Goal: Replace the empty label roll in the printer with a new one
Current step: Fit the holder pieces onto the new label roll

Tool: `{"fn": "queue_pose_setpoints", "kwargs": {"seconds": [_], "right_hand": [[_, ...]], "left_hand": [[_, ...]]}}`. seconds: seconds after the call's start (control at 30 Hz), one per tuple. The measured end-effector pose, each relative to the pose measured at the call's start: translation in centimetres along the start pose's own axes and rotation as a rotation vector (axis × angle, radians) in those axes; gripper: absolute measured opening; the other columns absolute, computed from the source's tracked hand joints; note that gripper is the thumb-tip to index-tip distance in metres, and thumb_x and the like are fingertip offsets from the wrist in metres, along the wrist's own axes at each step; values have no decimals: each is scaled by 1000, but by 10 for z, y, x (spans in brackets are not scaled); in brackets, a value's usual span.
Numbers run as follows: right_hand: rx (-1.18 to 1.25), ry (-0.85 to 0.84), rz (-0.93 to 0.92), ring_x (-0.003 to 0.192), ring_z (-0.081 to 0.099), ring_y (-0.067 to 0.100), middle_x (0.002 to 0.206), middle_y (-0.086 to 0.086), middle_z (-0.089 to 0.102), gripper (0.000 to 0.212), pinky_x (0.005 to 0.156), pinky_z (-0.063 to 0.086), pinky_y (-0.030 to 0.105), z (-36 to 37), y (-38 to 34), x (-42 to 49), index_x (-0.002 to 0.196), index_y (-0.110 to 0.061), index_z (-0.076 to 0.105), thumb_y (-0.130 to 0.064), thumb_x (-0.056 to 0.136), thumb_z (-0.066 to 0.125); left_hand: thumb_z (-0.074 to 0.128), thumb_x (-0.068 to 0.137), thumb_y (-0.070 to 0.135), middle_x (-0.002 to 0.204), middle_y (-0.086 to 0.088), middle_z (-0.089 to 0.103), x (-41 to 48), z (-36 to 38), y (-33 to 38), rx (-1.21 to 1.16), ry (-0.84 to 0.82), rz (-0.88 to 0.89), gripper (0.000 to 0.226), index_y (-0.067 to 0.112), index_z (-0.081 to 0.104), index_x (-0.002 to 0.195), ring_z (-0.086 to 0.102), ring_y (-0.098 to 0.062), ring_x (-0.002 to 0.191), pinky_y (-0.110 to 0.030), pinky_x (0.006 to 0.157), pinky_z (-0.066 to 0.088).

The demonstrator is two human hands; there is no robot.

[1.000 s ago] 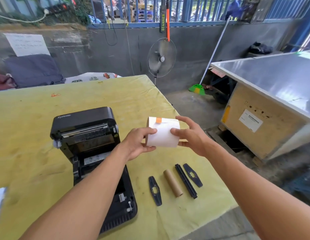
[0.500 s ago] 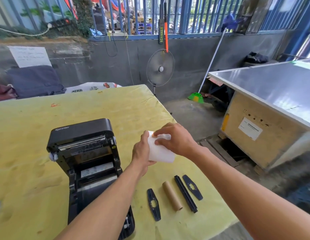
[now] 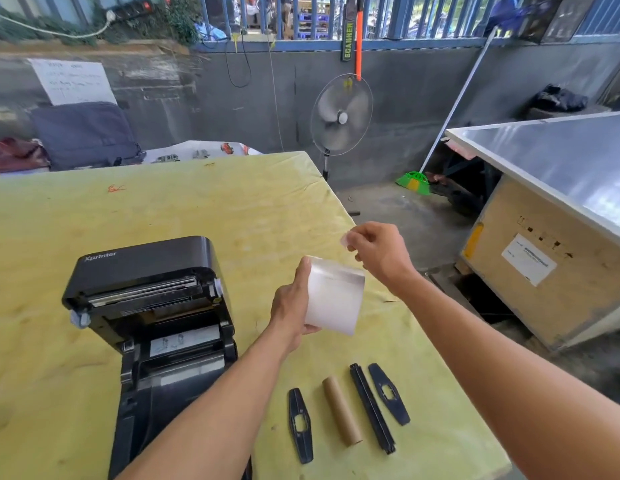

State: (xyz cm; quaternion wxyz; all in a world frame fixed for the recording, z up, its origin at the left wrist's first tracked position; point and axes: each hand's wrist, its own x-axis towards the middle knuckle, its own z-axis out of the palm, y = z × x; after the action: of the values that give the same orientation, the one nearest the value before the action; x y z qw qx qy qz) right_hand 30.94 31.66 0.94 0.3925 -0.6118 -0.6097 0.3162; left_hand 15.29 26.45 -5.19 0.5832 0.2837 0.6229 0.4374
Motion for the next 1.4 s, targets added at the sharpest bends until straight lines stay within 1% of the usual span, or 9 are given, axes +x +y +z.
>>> {"fn": "queue_pose_setpoints", "kwargs": {"seconds": [0.13, 0.43, 0.53, 0.7, 0.87, 1.1, 1.23, 1.33, 1.4], "right_hand": [[36, -194, 38, 66, 64, 10, 87, -2, 72, 18, 59, 51, 26, 3, 11, 17, 90, -13, 74, -24, 94, 61], [132, -543, 158, 93, 73, 25, 101, 12, 77, 28, 81, 53, 36, 26, 21, 45, 91, -11, 66, -23, 104, 44], [204, -589, 202, 89, 74, 25, 101, 14, 77, 28, 77, 52, 34, 33, 22, 49, 89, -15, 63, -25, 105, 42], [352, -635, 288, 81, 73, 18, 105, 16, 76, 25, 74, 56, 26, 40, 28, 50, 95, -10, 62, -24, 105, 44], [412, -696, 393, 89, 73, 24, 103, 16, 77, 28, 81, 53, 32, 38, 31, 47, 100, -10, 65, -26, 105, 44], [536, -635, 511, 89, 74, 29, 108, 18, 74, 28, 72, 56, 35, 29, 48, 39, 102, -9, 64, -29, 105, 44], [77, -368, 319, 71, 66, 24, 91, 11, 67, 23, 62, 49, 30, 31, 73, 40, 95, -9, 67, -25, 100, 51], [-466, -397, 120, 83, 64, 32, 93, 11, 69, 23, 68, 46, 31, 37, 101, 35, 101, -10, 72, -23, 98, 54], [-615, -461, 8, 86, 64, 34, 100, 11, 70, 23, 68, 49, 32, 43, 116, 28, 101, -11, 74, -19, 99, 53]], "left_hand": [[56, 76, 77, 102, -11, 71, 12, 4, -5, -18, 34, -47, 66, 17, 66, 101, 70, -28, 91, -48, 76, 61], [59, 80, 68, 104, -14, 70, 38, -2, -9, -95, 117, -125, 54, 17, 63, 100, 69, -33, 93, -49, 78, 59], [63, 80, 61, 106, -15, 71, 42, -9, -13, -132, 113, -170, 52, 17, 63, 107, 70, -34, 92, -44, 74, 57], [65, 76, 63, 114, -17, 71, 46, -15, -18, -218, 87, -240, 61, 19, 60, 119, 70, -37, 97, -57, 87, 54], [74, 56, 76, 103, -15, 76, 46, -13, -22, -187, 62, -283, 77, 20, 64, 109, 74, -36, 87, -61, 81, 56], [77, 66, 47, 108, -21, 72, 47, -13, -30, -156, 84, -314, 62, 12, 62, 115, 72, -39, 86, -61, 78, 56], [74, 65, 46, 96, -18, 69, 51, -19, -30, -206, 152, -291, 54, 15, 61, 107, 69, -39, 82, -57, 77, 56], [72, 61, 47, 94, -16, 70, 55, -30, -29, -245, 198, -277, 51, 17, 61, 100, 68, -38, 82, -51, 72, 56], [73, 59, 48, 95, -16, 70, 57, -37, -29, -254, 216, -276, 53, 17, 62, 101, 69, -39, 84, -53, 74, 57]]}}
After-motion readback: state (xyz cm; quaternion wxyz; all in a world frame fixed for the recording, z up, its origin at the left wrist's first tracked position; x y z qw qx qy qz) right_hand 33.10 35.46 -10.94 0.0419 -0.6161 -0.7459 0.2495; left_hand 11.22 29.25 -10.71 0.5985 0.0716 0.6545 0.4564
